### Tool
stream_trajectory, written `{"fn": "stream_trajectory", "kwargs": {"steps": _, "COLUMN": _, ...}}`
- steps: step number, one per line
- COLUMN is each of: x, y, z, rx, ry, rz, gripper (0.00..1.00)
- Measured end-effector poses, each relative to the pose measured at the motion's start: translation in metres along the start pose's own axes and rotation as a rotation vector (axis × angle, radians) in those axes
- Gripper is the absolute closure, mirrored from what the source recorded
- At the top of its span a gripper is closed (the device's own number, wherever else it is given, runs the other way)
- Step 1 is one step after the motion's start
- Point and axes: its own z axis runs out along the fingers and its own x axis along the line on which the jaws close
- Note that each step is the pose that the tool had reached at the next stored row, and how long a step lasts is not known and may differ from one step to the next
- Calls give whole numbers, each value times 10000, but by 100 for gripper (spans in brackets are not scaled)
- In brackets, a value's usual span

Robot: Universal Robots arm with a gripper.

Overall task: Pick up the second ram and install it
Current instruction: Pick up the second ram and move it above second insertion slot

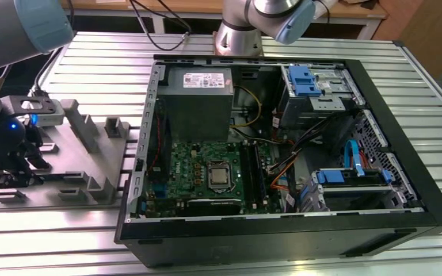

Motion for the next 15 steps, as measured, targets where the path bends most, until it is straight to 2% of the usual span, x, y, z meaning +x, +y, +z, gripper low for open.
{"fn": "stream_trajectory", "kwargs": {"steps": 11, "x": 0, "y": 0, "z": 10, "rx": -1, "ry": 0, "rz": 0, "gripper": 61}}
{"fn": "stream_trajectory", "kwargs": {"steps": 13, "x": 0, "y": 0, "z": 11, "rx": -1, "ry": 0, "rz": 0, "gripper": 62}}
{"fn": "stream_trajectory", "kwargs": {"steps": 14, "x": 0, "y": 0, "z": 11, "rx": -1, "ry": 0, "rz": 0, "gripper": 69}}
{"fn": "stream_trajectory", "kwargs": {"steps": 15, "x": 0, "y": 0, "z": 12, "rx": 0, "ry": 0, "rz": 0, "gripper": 69}}
